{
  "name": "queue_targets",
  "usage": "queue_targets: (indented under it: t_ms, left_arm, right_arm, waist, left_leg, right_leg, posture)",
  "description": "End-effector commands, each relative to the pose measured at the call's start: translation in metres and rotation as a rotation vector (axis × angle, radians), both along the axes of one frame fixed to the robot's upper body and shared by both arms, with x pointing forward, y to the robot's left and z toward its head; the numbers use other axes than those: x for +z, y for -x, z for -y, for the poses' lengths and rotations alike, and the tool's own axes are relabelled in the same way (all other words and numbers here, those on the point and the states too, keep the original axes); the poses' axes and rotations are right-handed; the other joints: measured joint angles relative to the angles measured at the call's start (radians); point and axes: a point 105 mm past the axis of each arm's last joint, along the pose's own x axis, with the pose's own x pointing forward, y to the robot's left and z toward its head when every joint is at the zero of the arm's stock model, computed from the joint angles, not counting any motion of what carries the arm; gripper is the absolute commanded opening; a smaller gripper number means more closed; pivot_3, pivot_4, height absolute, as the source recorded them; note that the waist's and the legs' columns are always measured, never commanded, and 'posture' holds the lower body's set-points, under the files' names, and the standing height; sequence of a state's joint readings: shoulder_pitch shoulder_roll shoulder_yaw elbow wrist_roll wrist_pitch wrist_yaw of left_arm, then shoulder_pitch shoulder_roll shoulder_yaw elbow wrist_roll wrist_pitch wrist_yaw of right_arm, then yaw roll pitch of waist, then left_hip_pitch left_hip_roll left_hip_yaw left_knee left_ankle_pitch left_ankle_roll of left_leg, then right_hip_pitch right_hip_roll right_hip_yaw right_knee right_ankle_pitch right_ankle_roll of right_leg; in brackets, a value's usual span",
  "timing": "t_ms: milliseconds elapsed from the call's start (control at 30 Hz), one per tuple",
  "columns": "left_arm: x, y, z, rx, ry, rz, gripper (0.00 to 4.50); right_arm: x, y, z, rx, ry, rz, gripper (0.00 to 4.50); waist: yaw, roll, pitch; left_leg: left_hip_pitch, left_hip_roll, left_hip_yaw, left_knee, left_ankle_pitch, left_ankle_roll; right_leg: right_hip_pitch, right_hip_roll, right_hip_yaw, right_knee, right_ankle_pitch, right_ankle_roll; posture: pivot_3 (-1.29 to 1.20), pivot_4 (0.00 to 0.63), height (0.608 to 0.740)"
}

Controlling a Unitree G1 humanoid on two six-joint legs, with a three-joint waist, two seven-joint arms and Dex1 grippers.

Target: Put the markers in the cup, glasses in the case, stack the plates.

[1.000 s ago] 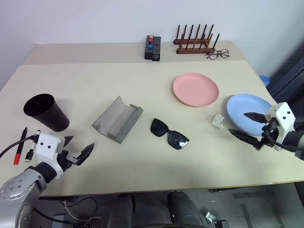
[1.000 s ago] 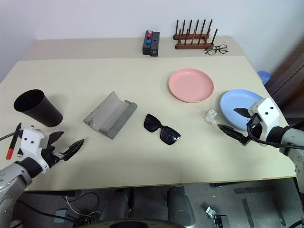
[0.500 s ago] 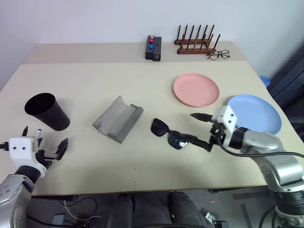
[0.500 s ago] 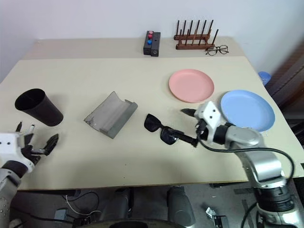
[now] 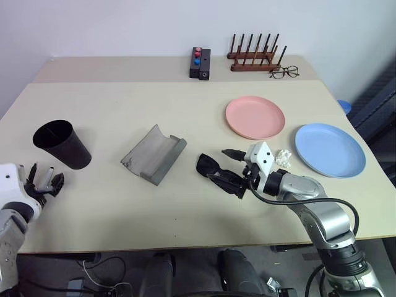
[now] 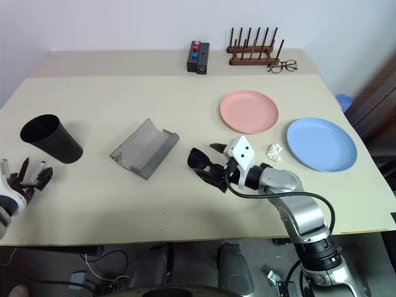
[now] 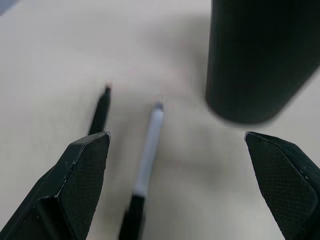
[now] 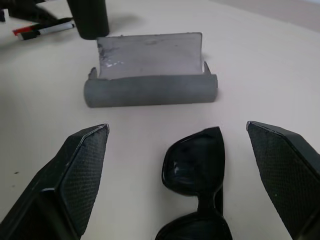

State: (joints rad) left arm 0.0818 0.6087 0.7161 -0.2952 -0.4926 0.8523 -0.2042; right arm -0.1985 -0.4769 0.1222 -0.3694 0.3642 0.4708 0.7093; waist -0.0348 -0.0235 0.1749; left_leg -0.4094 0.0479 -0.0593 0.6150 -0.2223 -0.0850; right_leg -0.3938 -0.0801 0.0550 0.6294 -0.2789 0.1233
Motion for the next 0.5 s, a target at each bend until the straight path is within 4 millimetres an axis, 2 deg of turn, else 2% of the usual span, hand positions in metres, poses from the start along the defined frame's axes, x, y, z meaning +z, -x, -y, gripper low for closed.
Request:
queue_targets:
  t_ms: [33,267,500]
  left_arm:
    - [0.006,0.004,-0.018,0.072,0.033,-0.023,4.44]
    - [-0.011,0.002,-0.025,0.069,0.089,-0.215,4.44]
    - [-0.014,-0.004,-0.021,-0.001,0.156,-0.272,4.44]
  right_arm:
    - [0.007,0.003,-0.003,-0.003,-0.017,0.041,4.5]
    - [0.01,0.001,-0.002,-0.028,-0.036,0.044,4.5]
    - [0.009,0.001,-0.004,-0.041,-0.05,0.04,4.5]
  waist:
    - [-0.004,0.0,0.0]
    - [-0.009,0.0,0.0]
    - [-0.007,0.0,0.0]
  left_leg:
    - [0.0,0.0,0.0,0.0,0.0,0.0]
    - [0.0,0.0,0.0,-0.001,0.0,0.0]
    - [0.0,0.0,0.0,-0.001,0.0,0.0]
  right_leg:
    - [0.0,0.0,0.0,0.0,0.0,0.0]
    - [-0.001,0.001,0.0,0.001,0.0,0.0]
    - [-0.001,0.001,0.0,0.001,0.0,0.0]
  posture:
    - [0.0,0.15,0.74]
    - [0.0,0.15,0.74]
    - [0.0,0.15,0.74]
